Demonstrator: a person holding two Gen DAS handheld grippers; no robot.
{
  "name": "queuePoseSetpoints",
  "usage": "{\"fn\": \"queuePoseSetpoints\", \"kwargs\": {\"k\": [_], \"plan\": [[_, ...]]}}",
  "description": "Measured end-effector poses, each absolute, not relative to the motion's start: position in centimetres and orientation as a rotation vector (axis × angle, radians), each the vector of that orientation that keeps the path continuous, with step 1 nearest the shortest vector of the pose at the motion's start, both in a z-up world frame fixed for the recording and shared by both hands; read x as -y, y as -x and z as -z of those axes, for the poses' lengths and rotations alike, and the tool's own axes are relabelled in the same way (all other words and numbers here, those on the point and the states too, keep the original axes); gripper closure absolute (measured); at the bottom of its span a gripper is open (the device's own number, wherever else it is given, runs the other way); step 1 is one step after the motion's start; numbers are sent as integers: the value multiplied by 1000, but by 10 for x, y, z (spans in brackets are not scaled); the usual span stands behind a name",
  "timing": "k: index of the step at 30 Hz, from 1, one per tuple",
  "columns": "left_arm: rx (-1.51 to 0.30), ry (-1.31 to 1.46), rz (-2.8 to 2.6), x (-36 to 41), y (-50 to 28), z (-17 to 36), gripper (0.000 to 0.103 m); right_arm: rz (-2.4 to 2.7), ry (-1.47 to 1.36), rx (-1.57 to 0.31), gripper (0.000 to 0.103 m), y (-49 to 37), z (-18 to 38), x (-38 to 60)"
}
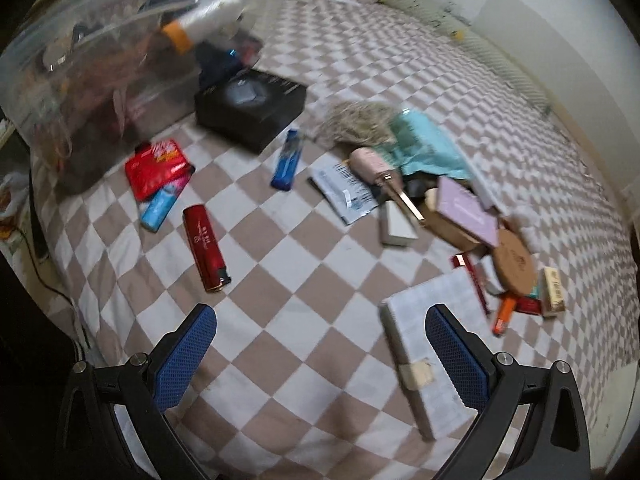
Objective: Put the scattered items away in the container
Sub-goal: 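Reach the right gripper to the red lipstick tube and grasp it, then grasp the blue lighter with the left gripper while the right gripper holds the red lipstick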
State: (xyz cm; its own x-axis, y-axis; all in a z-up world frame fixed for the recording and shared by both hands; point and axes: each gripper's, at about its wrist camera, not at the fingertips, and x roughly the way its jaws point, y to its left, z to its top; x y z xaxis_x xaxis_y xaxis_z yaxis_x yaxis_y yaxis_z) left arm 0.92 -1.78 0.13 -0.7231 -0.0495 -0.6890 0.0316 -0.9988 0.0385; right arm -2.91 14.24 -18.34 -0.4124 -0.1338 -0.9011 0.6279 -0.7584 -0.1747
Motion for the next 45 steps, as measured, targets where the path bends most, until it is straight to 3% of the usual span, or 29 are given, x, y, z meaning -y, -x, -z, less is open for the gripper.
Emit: {"fn": "queuePoseSetpoints", "kwargs": {"k": [7, 13, 16, 20, 24, 31, 38, 45], "plan": [[11, -1170, 2875, 20, -7, 1, 0, 2080, -1333, -647, 0, 36, 208, -118], [-2, -1190, 2872, 22, -3, 4, 0, 2002, -1351, -657, 27, 41, 230, -98], [-22, -1193, 2873, 24, -2, 4, 0, 1974, -1352, -650, 30, 43, 238, -91], [-44, -1199, 2872, 25, 1, 4, 0, 1936, -1337, -616, 43, 43, 241, -82], [-51, -1211, 2867, 25, 4, 6, 0, 1915, -1316, -636, 48, 42, 242, -72], [-100, -1249, 2868, 30, 9, 10, 0, 1861, -1352, -638, 77, 36, 240, -59], [-187, -1334, 2841, 35, 13, 19, 0, 1843, -1487, -521, 80, 35, 233, -79], [-159, -1348, 2817, 27, 15, 22, 0, 1864, -1590, -470, 80, 31, 233, -105]]}}
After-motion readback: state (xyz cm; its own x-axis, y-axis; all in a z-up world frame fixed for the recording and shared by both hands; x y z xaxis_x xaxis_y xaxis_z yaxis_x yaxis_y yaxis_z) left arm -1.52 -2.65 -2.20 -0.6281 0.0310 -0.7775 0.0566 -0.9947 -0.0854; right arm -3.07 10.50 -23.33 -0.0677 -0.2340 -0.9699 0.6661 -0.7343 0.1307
